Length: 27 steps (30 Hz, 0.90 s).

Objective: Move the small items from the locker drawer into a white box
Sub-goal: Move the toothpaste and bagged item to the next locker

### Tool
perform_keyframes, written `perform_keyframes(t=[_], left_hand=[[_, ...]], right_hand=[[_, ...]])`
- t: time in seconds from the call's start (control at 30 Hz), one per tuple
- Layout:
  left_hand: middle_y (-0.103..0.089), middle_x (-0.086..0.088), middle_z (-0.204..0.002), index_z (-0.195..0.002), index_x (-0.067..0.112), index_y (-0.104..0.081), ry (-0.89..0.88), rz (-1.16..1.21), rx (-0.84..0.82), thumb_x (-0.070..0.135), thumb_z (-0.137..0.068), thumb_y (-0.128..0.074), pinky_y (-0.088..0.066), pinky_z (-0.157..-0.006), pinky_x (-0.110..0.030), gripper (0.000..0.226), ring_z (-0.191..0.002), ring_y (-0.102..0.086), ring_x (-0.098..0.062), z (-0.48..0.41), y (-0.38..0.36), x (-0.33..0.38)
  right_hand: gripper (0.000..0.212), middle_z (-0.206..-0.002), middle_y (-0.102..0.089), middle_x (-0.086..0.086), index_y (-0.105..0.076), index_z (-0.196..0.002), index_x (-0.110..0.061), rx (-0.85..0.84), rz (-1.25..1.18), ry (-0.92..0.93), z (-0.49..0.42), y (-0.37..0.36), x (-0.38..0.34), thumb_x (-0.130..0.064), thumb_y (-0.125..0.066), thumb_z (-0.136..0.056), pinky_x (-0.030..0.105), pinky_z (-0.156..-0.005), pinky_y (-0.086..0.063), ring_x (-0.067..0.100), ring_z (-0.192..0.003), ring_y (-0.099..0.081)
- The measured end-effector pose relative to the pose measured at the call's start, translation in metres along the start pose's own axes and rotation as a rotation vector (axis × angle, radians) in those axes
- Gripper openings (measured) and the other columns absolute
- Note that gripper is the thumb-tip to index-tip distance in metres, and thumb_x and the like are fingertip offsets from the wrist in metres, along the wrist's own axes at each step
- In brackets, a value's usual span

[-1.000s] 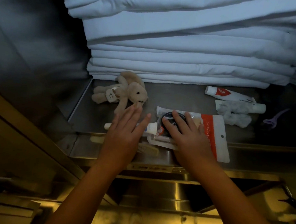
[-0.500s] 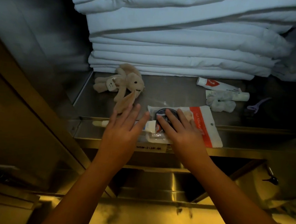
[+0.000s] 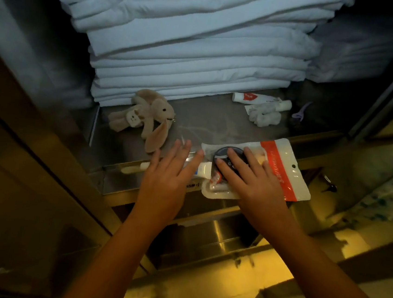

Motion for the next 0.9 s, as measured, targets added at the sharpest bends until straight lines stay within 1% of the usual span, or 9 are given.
perform_keyframes(t=[0.17, 0.3, 0.4, 0.5, 0.57, 0.63, 0.77, 0.83, 0.9], left_hand=[[-0.053, -0.023, -0.127, -0.122, 0.004, -0.057, -0.126, 0.117, -0.009, 0.001, -0.078, -0.054, -0.028, -0.095, -0.059, 0.045, -0.118, -0.049, -0.042, 0.009, 0.000, 0.013], [-0.052, -0.024, -0.129, -0.124, 0.003, -0.055, -0.262, 0.211, -0.053, 0.005, -0.074, -0.052, -0.030, -0.094, -0.062, 0.050, -0.119, -0.048, -0.042, 0.017, -0.005, 0.035], [-0.051, -0.025, -0.128, -0.124, 0.002, -0.054, -0.361, 0.284, -0.081, 0.010, -0.075, -0.049, -0.027, -0.094, -0.063, 0.050, -0.118, -0.048, -0.043, 0.021, -0.006, 0.057], [-0.053, -0.025, -0.127, -0.123, 0.003, -0.055, -0.451, 0.348, -0.080, 0.007, -0.073, -0.053, -0.022, -0.093, -0.060, 0.051, -0.117, -0.049, -0.043, 0.024, -0.007, 0.085], [-0.053, -0.025, -0.126, -0.122, 0.002, -0.056, -0.511, 0.410, -0.074, 0.008, -0.072, -0.056, -0.024, -0.093, -0.060, 0.051, -0.117, -0.049, -0.043, 0.026, -0.006, 0.107], [-0.054, -0.025, -0.125, -0.122, 0.002, -0.056, -0.571, 0.459, -0.072, 0.006, -0.071, -0.060, -0.029, -0.092, -0.061, 0.051, -0.116, -0.050, -0.043, 0.029, -0.005, 0.130], [-0.055, -0.024, -0.125, -0.122, 0.003, -0.057, -0.698, 0.527, -0.082, 0.003, -0.079, -0.057, -0.034, -0.091, -0.064, 0.043, -0.116, -0.050, -0.044, 0.040, 0.000, 0.182], [-0.054, -0.024, -0.126, -0.123, 0.004, -0.056, -0.756, 0.558, -0.103, -0.005, -0.075, -0.062, -0.033, -0.092, -0.064, 0.049, -0.118, -0.048, -0.043, 0.049, 0.001, 0.209], [-0.054, -0.023, -0.127, -0.123, 0.005, -0.057, -0.817, 0.596, -0.130, 0.003, -0.081, -0.052, -0.032, -0.093, -0.065, 0.042, -0.119, -0.047, -0.043, 0.059, 0.006, 0.239]], right_hand=[[0.075, -0.128, -0.054, 0.022, -0.057, -0.124, -0.008, -0.008, 0.067, -0.142, 0.038, 0.015, -0.012, -0.012, -0.086, -0.055, 0.065, -0.084, -0.039, 0.048, -0.116, -0.047], [0.075, -0.128, -0.053, 0.021, -0.057, -0.124, -0.008, -0.019, 0.127, -0.284, 0.075, 0.024, -0.018, -0.010, -0.085, -0.055, 0.066, -0.085, -0.037, 0.048, -0.117, -0.047], [0.076, -0.130, -0.053, 0.021, -0.056, -0.125, -0.010, -0.031, 0.173, -0.380, 0.106, 0.035, -0.021, -0.011, -0.085, -0.055, 0.066, -0.087, -0.037, 0.047, -0.118, -0.046], [0.076, -0.129, -0.053, 0.020, -0.057, -0.124, -0.010, -0.030, 0.228, -0.461, 0.136, 0.050, -0.024, -0.011, -0.086, -0.054, 0.065, -0.086, -0.038, 0.046, -0.117, -0.047], [0.077, -0.129, -0.054, 0.019, -0.057, -0.124, -0.011, -0.026, 0.265, -0.524, 0.156, 0.061, -0.024, -0.010, -0.087, -0.053, 0.064, -0.086, -0.038, 0.046, -0.118, -0.047], [0.077, -0.129, -0.054, 0.018, -0.057, -0.125, -0.011, -0.020, 0.306, -0.594, 0.178, 0.074, -0.025, -0.008, -0.088, -0.054, 0.064, -0.085, -0.040, 0.045, -0.118, -0.047], [0.066, -0.128, -0.054, 0.020, -0.058, -0.123, -0.009, 0.014, 0.392, -0.709, 0.227, 0.102, -0.027, -0.006, -0.081, -0.062, 0.062, -0.084, -0.042, 0.045, -0.117, -0.049], [0.063, -0.129, -0.053, 0.019, -0.058, -0.124, -0.010, 0.027, 0.438, -0.771, 0.255, 0.116, -0.031, -0.005, -0.078, -0.064, 0.061, -0.085, -0.042, 0.045, -0.118, -0.048], [0.065, -0.130, -0.053, 0.019, -0.057, -0.125, -0.010, 0.042, 0.475, -0.840, 0.284, 0.130, -0.035, -0.006, -0.080, -0.064, 0.061, -0.086, -0.042, 0.045, -0.119, -0.047]])
Point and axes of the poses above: each hand's wrist, its own z-axis away from the middle knuckle, its own y-axis out of the back of the hand, x = y × z, the point moved 5 cm from there along -z, towards the middle knuckle
